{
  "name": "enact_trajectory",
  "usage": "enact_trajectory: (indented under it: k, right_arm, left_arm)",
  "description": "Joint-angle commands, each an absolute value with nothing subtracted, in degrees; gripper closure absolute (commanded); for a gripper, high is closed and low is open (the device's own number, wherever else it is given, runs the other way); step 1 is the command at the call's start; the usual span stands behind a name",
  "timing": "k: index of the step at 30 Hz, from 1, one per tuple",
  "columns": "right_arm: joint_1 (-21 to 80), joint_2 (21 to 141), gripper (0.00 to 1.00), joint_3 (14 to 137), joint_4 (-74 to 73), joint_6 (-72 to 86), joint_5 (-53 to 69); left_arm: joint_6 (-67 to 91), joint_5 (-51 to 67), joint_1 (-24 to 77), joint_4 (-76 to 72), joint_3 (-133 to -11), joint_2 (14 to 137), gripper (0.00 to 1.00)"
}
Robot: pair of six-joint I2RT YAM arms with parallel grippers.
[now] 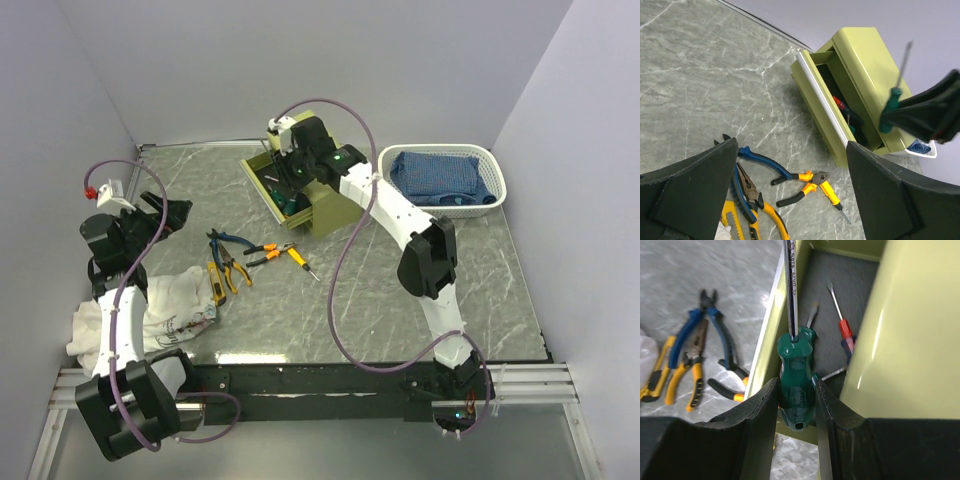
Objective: Sort the tools into containers
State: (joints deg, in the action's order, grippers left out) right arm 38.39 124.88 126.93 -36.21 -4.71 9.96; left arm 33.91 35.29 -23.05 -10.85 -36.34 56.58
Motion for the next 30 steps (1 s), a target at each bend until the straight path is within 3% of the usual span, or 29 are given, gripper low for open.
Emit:
enact_trajectory:
  k: [1,4,9,12,15,19,22,30]
  right_arm:
    - [38.94,123.58,0.62,127.1,-35.42,-0.09,4.31]
    - [39.2,122.79,0.31,127.18,-35.42,-0.09,4.66]
    - [39.73,117.71,0.2,124.9,-35.07,-1.31,6.5]
    - [39.9,112.18,0.21,118.76,-35.33,-5.16,9.66]
    - [39.9,103.67,0.26,104.72,-33.15,-10.43,11.15]
    - [40.08,89.85,0.28,74.27,-15.88,-17.48,12.91]
    - [41.04,84.12,0.31,62.54,-7.85,-19.86,14.23]
    - [45.17,93.59,0.41,63.54,-3.17,-15.03,6.09]
  left_arm:
    - [34.45,35.42,-22.85,-11.42,-36.47,55.28,0.04]
    - [34.45,35.42,-22.85,-11.95,-36.39,55.55,0.03]
    - [35.07,35.68,-22.5,-13.01,-36.12,56.07,0.03]
    - [34.81,35.68,-22.24,-13.36,-36.56,56.51,0.04]
    - [34.19,35.42,-21.97,-13.36,-37.18,56.6,0.03]
    - [33.49,34.72,-21.71,-13.18,-37.35,57.13,0.03]
    - [33.49,33.84,-21.45,-12.48,-37.18,57.57,0.03]
    - [32.78,33.84,-21.18,-11.69,-37.0,57.92,0.04]
